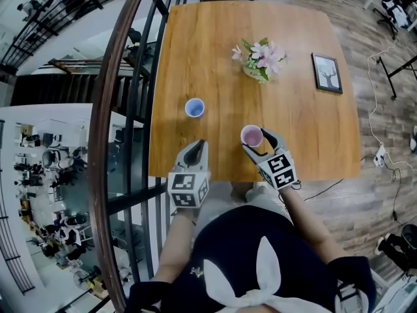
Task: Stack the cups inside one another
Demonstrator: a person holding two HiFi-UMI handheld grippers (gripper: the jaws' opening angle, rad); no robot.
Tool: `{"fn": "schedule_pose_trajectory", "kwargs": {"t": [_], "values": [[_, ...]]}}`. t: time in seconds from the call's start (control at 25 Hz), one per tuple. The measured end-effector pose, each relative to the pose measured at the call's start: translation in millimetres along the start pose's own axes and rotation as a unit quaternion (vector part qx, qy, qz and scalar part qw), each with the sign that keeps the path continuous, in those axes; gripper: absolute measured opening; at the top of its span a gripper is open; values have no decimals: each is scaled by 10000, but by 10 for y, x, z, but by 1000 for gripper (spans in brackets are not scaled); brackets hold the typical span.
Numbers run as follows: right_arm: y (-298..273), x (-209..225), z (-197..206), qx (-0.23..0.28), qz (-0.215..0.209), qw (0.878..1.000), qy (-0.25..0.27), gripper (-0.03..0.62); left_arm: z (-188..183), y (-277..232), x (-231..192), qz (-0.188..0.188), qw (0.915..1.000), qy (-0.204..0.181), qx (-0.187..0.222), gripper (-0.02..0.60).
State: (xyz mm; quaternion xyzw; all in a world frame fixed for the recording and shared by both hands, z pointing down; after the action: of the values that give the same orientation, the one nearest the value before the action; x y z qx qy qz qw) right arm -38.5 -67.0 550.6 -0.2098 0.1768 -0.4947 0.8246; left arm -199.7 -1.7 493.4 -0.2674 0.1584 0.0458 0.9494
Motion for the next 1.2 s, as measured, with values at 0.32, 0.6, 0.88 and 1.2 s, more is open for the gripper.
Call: {"fn": "schedule_pose_trajectory", "kwargs": {"t": [0.32, 0.6, 0.88, 1.2], "values": [[-63, -42, 147, -257, -76, 9996, -64, 336, 36, 7, -18, -27, 10000, 33, -8, 32], [4, -23, 34, -83, 53, 9999, -81, 334, 42, -5, -9, -2, 10000, 31, -4, 32], [205, 84, -257, 431, 240, 9986, -173, 211, 12, -24, 25, 52, 10000, 4, 35, 32], [509, 172, -668, 1051, 304, 9940, -62, 1, -82, -15, 112, 163, 9998, -19, 116, 32]]}}
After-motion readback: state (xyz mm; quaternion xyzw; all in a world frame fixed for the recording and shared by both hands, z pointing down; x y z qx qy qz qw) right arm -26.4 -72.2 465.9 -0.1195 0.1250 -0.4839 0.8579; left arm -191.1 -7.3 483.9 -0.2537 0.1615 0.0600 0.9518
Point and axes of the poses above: the fingertips, and each gripper's own axes: y backward along the fingers, x to its right, z out of its underside, the point moved 3 cm from there along y, backward along the fingers, and after that the axes turned 12 degrees about y, right-handed, at the moved point
